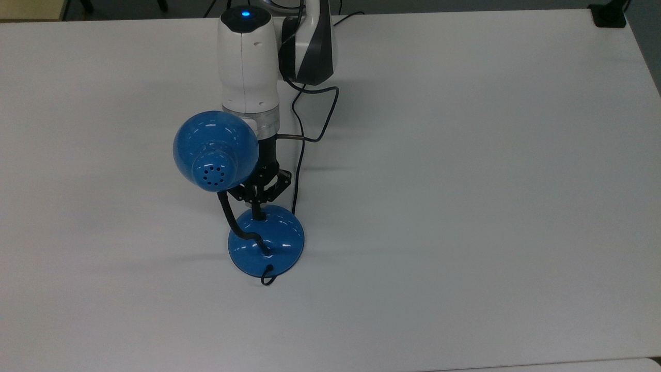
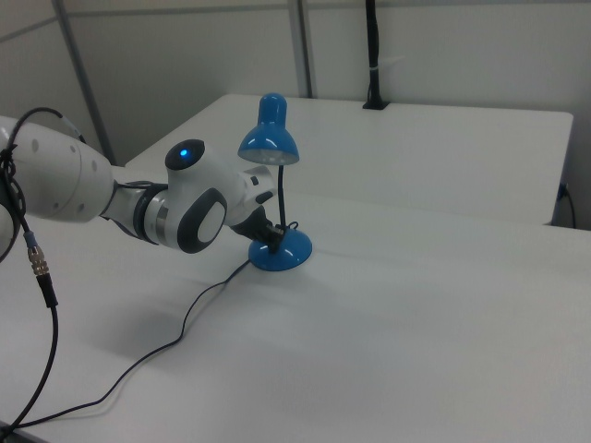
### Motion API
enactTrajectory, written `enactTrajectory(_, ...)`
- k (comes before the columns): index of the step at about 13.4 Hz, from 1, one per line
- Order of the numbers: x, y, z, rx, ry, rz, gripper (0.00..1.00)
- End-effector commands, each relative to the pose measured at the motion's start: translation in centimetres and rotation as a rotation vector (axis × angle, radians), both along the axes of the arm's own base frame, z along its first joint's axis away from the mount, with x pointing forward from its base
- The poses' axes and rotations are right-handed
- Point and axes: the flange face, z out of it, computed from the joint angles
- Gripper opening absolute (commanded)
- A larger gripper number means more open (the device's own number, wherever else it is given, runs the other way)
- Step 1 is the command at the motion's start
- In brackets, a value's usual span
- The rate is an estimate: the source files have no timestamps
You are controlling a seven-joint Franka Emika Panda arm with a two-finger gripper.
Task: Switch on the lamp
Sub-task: 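Press the switch on the lamp base with the gripper fingertips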
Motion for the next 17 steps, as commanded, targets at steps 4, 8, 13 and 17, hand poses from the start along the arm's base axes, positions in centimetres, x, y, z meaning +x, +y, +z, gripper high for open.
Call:
enactTrajectory(4,0.5,-0.1,-0.9,-0.011,-0.005,0.007,0.00)
enactTrajectory(8,0.5,0.2,-1.5,-0.005,0.003,0.006,0.00)
enactTrajectory(13,1.7,0.5,-2.4,0.010,-0.001,-0.018,0.00)
enactTrajectory(17,1.7,0.8,-3.0,0.007,0.008,-0.012,0.00)
